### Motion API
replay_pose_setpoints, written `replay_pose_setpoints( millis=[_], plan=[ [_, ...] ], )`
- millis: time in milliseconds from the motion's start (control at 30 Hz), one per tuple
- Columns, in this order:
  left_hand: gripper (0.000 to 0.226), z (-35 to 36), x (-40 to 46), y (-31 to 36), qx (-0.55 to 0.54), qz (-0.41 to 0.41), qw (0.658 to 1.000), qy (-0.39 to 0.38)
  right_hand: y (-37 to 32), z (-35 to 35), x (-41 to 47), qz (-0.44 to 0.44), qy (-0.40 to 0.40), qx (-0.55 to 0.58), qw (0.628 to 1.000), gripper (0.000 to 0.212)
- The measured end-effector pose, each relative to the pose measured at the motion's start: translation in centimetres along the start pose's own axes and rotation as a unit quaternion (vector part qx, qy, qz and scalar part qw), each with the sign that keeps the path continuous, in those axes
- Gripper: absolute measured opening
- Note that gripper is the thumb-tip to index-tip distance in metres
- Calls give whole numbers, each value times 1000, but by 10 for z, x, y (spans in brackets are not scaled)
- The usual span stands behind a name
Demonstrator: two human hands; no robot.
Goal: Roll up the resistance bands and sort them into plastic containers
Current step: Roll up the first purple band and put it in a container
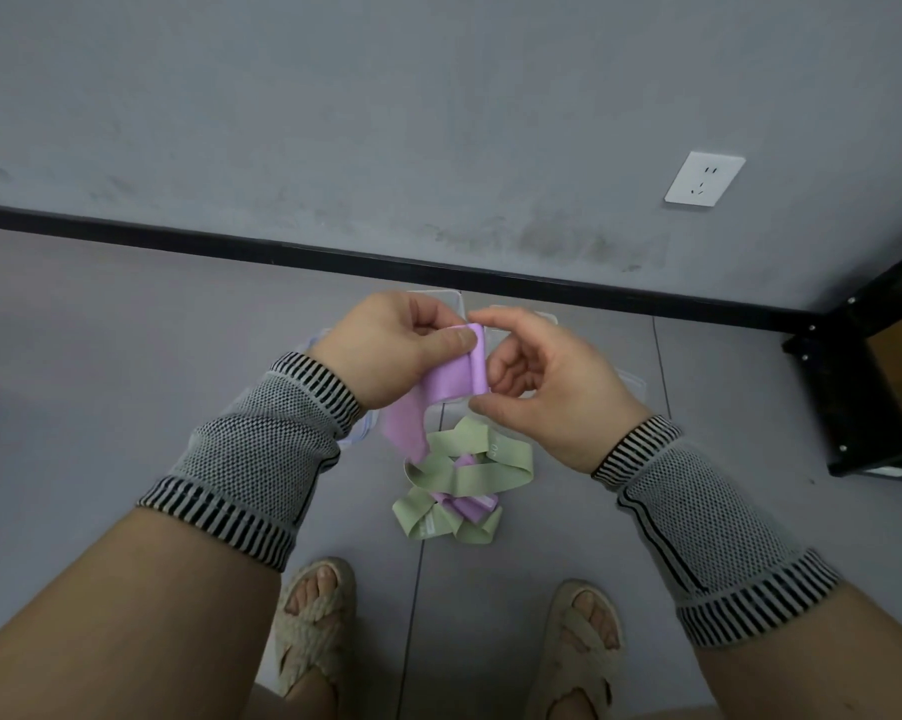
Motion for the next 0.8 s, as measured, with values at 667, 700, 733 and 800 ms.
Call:
replay_pose_setpoints(
  millis=[667, 700, 733, 800],
  plan=[
    [16, -6, 1, -6, 14, -34, 997, -71, 3, -3, -3, 15, -17, 67, 998, 48],
    [16, -6, 1, -5, -6, -35, 997, -69, 2, -4, -2, 14, -18, 75, 997, 49],
    [15, -5, 1, -5, -27, -36, 997, -67, 2, -5, -2, 14, -20, 86, 996, 50],
    [23, -4, 2, -5, -58, -36, 996, -65, 0, -6, -2, 16, -23, 109, 994, 51]
  ],
)
Point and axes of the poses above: each hand's wrist, its own x-axis towards the middle knuckle, its own z-axis out of the palm, y = z × x, the point moved 1 cm from there along x, towards the middle knuckle, and after that the axes turned 11 degrees about -x, right-handed, at the moved point
